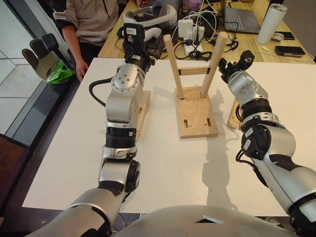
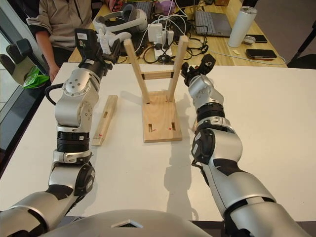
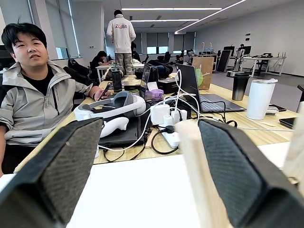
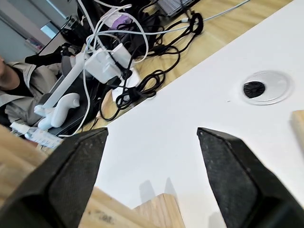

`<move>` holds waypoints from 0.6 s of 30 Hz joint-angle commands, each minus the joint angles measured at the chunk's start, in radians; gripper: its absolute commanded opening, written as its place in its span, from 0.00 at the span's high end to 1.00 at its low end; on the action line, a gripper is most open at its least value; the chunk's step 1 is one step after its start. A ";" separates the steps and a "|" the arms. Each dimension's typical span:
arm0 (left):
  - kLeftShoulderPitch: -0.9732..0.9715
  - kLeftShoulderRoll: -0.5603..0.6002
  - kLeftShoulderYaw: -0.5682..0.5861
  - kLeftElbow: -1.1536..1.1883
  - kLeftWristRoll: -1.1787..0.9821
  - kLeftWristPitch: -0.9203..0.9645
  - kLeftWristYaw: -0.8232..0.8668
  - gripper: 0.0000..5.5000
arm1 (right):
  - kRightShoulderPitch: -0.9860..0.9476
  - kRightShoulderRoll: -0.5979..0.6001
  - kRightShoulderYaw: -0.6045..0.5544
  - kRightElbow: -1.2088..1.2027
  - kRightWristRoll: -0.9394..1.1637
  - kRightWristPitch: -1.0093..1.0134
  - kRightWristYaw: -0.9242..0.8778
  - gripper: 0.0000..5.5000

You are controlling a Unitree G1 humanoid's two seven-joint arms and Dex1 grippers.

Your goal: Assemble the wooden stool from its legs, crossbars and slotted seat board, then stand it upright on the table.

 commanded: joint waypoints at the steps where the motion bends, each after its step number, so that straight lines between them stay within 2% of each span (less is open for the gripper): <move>1: 0.026 0.009 0.002 -0.034 0.007 0.022 0.016 0.33 | -0.016 0.057 0.047 -0.071 -0.002 0.124 -0.015 0.36; 4: 0.024 -0.006 -0.006 -0.036 0.008 0.033 0.029 0.33 | 0.068 0.089 0.041 -0.251 0.029 0.291 -0.099 0.36; 9: 0.035 -0.004 -0.017 -0.077 0.003 0.066 0.030 0.33 | 0.327 0.173 0.039 -0.822 0.096 0.720 -0.296 0.36; 13: 0.052 0.024 0.005 -0.112 0.000 0.084 0.025 0.33 | 0.457 0.178 0.118 -1.188 0.156 1.094 -0.278 0.36; 15: 0.042 0.034 0.012 -0.095 0.002 0.077 0.026 0.33 | 0.497 0.106 0.225 -1.315 0.221 1.279 -0.192 0.36; 18: -0.002 0.027 0.020 -0.073 -0.004 0.060 0.032 0.33 | 0.548 -0.160 0.403 -1.473 0.469 1.338 0.040 0.36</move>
